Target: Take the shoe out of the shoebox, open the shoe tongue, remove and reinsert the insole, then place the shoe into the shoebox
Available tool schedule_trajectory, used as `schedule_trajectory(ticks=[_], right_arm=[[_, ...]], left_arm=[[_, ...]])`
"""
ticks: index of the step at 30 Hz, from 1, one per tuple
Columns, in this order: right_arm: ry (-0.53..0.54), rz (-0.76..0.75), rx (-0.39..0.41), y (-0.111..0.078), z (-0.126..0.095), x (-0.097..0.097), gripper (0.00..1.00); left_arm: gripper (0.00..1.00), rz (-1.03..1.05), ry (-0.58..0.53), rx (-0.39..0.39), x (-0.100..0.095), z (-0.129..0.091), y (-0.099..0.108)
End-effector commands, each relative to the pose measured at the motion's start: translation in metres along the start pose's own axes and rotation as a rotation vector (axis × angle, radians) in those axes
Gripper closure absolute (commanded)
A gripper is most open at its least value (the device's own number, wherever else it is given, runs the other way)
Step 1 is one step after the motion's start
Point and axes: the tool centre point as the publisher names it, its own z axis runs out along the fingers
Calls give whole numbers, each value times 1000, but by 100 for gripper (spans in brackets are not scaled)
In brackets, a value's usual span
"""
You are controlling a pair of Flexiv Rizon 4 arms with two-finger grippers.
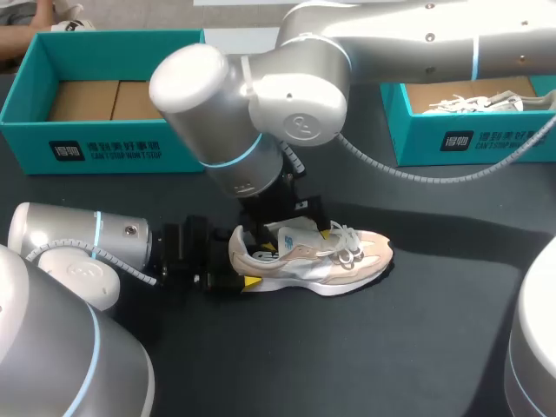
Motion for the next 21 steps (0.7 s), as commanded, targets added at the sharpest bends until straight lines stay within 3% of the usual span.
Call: schedule_trajectory(ticks=[1, 8, 15, 16, 17, 18, 20, 21], right_arm=[[-76, 83, -50, -11, 6, 16, 0], [-206, 103, -65, -15, 16, 17, 0], [-239, 164, -68, -15, 17, 5, 0], [-237, 163, -69, -14, 16, 4, 8], [-235, 163, -69, -13, 15, 2, 23], [-240, 172, -67, -12, 13, 1, 47], [-247, 171, -68, -10, 11, -2, 60], [-246, 171, -66, -10, 10, -3, 62]], left_arm=[[100, 0, -2, 0, 2, 3, 2], [100, 0, -2, 0, 2, 3, 2], [100, 0, -2, 0, 2, 3, 2], [100, 0, -2, 0, 2, 3, 2], [100, 0, -2, 0, 2, 3, 2], [100, 0, -2, 0, 2, 3, 2], [100, 0, -2, 0, 2, 3, 2], [100, 0, -2, 0, 2, 3, 2]])
